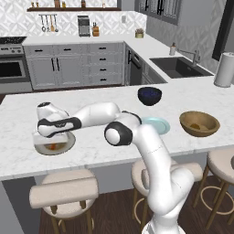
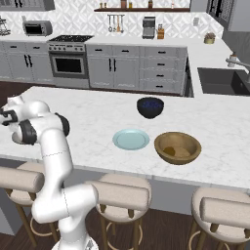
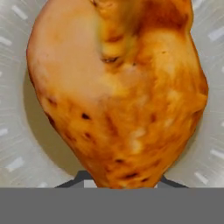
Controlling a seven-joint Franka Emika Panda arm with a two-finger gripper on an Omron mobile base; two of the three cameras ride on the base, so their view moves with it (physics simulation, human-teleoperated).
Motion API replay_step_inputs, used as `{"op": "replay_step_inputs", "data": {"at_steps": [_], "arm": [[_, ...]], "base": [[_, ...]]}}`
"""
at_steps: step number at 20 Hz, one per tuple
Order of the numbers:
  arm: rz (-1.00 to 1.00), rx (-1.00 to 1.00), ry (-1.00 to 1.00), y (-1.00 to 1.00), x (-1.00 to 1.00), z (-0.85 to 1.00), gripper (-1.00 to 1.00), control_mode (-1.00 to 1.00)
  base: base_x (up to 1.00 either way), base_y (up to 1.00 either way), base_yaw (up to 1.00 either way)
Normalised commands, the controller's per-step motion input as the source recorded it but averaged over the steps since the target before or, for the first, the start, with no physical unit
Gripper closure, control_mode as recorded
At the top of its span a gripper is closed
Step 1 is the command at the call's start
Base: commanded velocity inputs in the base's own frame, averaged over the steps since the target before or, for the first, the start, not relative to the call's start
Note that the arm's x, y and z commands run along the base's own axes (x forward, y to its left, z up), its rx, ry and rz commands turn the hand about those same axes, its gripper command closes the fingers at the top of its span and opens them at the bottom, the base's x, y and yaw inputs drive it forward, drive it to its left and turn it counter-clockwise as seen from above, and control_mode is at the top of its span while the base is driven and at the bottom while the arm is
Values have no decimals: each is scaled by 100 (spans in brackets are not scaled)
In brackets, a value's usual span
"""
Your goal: Pick the chicken drumstick and avocado from their plates and place them in the bowl. Then put the bowl in the fridge.
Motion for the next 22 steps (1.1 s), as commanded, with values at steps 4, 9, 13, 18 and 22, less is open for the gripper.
{"op": "replay_step_inputs", "data": {"at_steps": [4, 9, 13, 18, 22], "arm": [[-10, 8, -9, -72, -61, 17, 100, -100], [-8, 9, -11, -79, -49, 50, 100, -100], [-8, 10, -9, -99, -54, 44, 100, -100], [-2, 7, -2, -93, -38, 91, 100, -100], [0, -1, 12, -82, -21, 100, 100, -100]], "base": [[0, 0, 0], [0, 0, 0], [0, 0, 0], [0, 0, 0], [0, 0, 0]]}}
